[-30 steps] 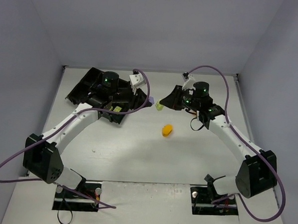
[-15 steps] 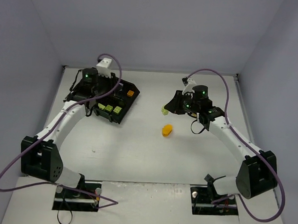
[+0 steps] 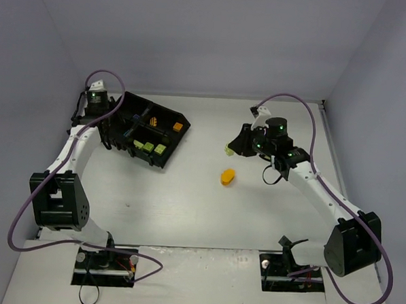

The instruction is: Sort the legos into containers by color

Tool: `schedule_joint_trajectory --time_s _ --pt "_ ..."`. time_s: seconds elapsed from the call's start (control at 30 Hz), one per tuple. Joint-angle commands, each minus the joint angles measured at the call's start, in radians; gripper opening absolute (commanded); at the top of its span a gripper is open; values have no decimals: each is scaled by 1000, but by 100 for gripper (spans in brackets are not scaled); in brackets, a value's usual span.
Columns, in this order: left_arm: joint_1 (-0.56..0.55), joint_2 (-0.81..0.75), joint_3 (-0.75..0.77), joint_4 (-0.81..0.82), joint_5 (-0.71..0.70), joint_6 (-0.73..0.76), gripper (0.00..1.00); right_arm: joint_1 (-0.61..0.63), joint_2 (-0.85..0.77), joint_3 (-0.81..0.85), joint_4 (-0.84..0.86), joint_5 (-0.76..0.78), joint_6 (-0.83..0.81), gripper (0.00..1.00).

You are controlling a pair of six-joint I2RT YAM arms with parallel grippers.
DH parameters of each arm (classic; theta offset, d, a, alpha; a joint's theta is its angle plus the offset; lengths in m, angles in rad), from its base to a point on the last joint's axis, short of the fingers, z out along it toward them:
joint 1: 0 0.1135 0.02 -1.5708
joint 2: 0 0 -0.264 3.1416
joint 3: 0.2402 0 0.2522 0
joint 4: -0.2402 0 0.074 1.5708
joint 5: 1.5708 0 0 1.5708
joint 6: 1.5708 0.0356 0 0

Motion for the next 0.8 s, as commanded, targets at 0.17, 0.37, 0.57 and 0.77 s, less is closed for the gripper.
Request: schedule_joint_trajectory --time_s 0.17,0.37,0.57,0.77 --pt "30 35 96 -6 -84 -45 0 -10 -52 -13 40 13 -26 0" --pt "31 52 127 -20 -96 -28 0 -10 -53 -20 40 5 -31 0" --pt "31 43 121 -21 -76 -13 0 -10 -55 -21 40 10 -35 0" --pt "33 35 118 -21 -70 4 0 -10 -59 -24 40 13 -34 0"
